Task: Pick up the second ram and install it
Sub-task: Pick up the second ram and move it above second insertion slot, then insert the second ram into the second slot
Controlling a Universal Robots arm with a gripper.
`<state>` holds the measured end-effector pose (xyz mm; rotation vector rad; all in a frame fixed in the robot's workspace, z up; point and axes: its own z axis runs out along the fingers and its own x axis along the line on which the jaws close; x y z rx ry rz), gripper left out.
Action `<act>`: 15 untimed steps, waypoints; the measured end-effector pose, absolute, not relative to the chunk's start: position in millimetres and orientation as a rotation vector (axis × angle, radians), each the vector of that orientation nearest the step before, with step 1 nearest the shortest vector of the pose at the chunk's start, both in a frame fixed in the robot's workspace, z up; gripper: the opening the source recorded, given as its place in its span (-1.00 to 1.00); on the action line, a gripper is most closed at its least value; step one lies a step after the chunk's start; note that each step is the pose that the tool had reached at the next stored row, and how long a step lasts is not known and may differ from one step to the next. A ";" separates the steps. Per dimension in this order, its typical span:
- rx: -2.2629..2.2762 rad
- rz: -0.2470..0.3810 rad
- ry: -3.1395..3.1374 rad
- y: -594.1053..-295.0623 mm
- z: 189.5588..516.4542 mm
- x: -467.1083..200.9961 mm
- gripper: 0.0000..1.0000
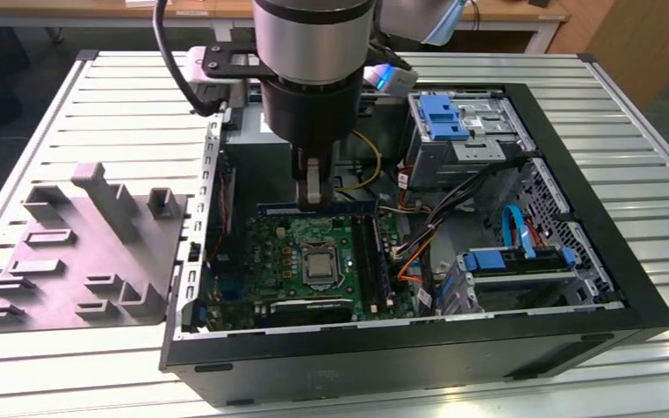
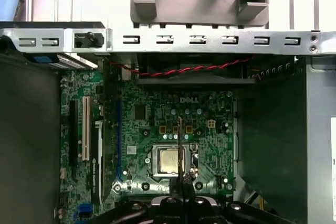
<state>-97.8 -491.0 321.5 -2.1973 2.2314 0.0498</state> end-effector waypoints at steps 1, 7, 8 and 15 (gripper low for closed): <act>-2.197 0.050 2.231 -491.0 319.8 -97.8 -0.76; -2.197 0.050 2.231 -491.0 317.4 -97.7 -0.76; -2.197 0.050 2.231 -491.0 317.4 -97.8 -0.76; -2.197 0.050 2.232 -491.0 317.2 -97.7 -0.76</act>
